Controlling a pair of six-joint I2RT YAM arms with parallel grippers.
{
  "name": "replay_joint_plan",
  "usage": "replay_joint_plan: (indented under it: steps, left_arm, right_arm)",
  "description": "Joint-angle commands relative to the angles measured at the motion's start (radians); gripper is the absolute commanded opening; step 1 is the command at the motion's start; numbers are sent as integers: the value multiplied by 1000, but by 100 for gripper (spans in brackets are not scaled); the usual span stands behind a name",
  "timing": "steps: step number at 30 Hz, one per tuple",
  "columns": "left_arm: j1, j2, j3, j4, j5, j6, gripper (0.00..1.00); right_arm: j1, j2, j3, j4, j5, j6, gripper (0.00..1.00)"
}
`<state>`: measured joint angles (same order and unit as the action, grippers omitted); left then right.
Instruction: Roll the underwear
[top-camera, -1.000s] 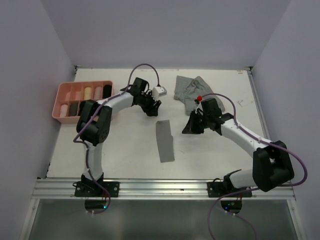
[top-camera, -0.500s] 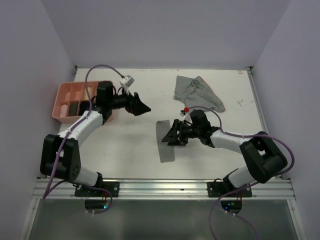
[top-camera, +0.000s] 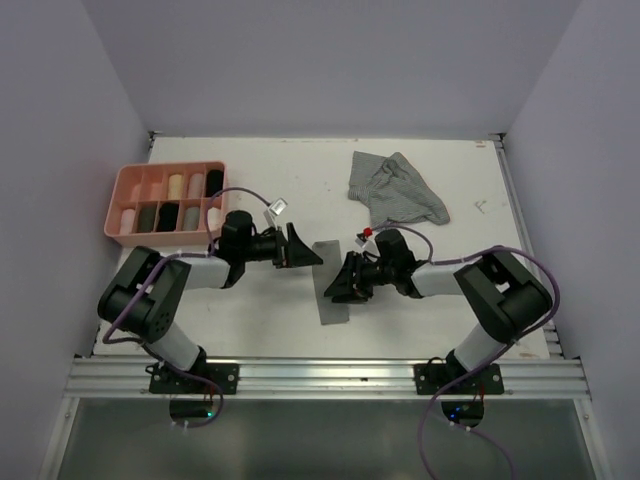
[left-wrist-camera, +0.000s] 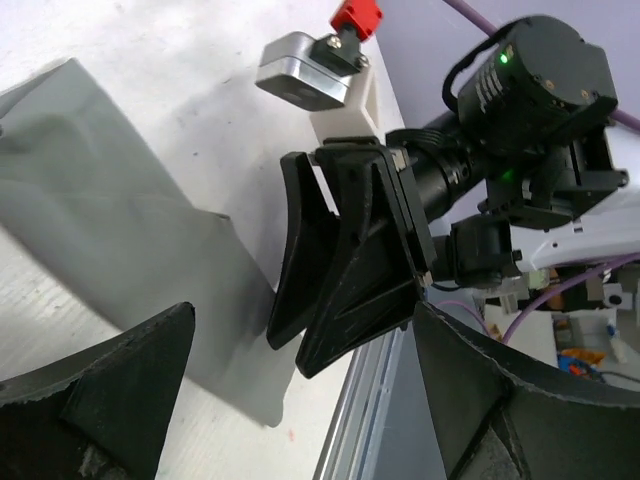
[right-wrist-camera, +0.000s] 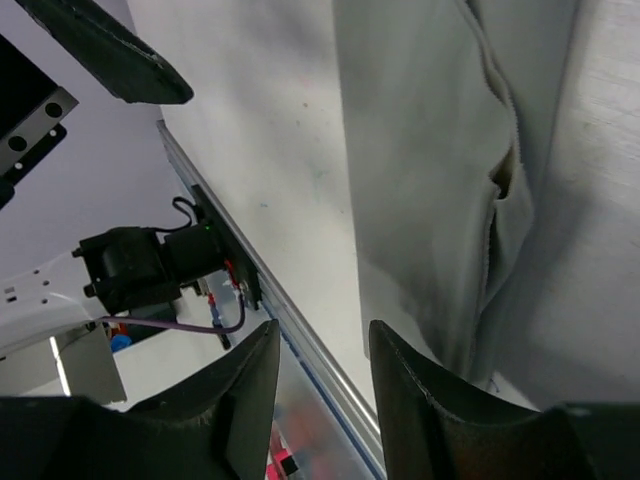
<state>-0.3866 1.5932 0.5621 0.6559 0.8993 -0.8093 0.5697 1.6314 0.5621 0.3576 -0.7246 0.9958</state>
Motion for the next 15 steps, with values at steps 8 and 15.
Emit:
replay_joint_plan:
  steps: [8,15]
  left_arm:
    - [-58,186,101,114,-52,-99,93]
    - [-57,249,186,-163,-209,28,94]
  right_arm:
    - [4,111,-37,64,-1,-23,53]
    - [2,137,-48,58,21,-14,56]
